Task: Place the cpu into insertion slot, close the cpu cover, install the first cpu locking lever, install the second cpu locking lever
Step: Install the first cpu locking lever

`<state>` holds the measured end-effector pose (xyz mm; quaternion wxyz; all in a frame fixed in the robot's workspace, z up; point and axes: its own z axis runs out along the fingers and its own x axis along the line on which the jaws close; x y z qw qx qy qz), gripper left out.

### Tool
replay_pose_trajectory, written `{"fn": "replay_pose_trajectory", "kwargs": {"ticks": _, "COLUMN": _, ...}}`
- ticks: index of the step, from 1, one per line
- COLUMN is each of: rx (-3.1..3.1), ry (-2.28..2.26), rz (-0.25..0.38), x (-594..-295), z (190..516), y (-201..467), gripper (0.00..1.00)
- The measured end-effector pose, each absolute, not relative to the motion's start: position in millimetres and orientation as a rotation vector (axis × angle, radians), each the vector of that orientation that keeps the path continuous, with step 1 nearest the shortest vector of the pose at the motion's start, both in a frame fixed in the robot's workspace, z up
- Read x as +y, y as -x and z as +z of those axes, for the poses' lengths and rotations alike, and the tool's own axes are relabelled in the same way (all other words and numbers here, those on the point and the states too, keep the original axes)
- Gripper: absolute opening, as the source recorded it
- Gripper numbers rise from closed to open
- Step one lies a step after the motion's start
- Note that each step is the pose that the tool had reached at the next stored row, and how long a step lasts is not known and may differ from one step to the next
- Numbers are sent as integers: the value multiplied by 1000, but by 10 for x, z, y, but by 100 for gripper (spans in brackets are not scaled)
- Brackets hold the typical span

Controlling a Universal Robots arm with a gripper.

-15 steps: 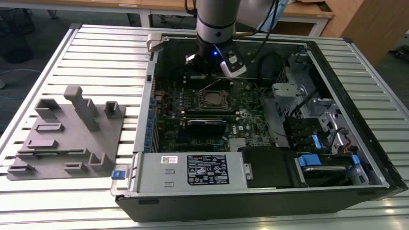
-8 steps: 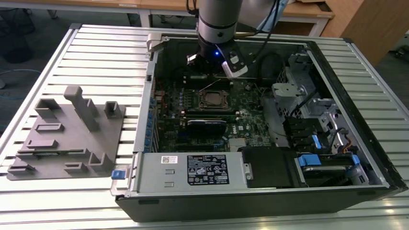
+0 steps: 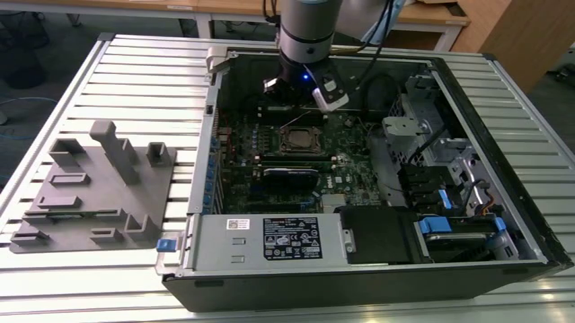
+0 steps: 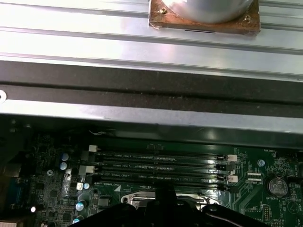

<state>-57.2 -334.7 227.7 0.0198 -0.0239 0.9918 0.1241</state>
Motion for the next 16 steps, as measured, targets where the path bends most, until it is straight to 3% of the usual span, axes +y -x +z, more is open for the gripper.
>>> {"fn": "replay_pose_trajectory", "kwargs": {"ticks": 16, "rx": 3077, "ry": 74, "rz": 385, "x": -3328, "z": 2256, "y": 527, "gripper": 10}}
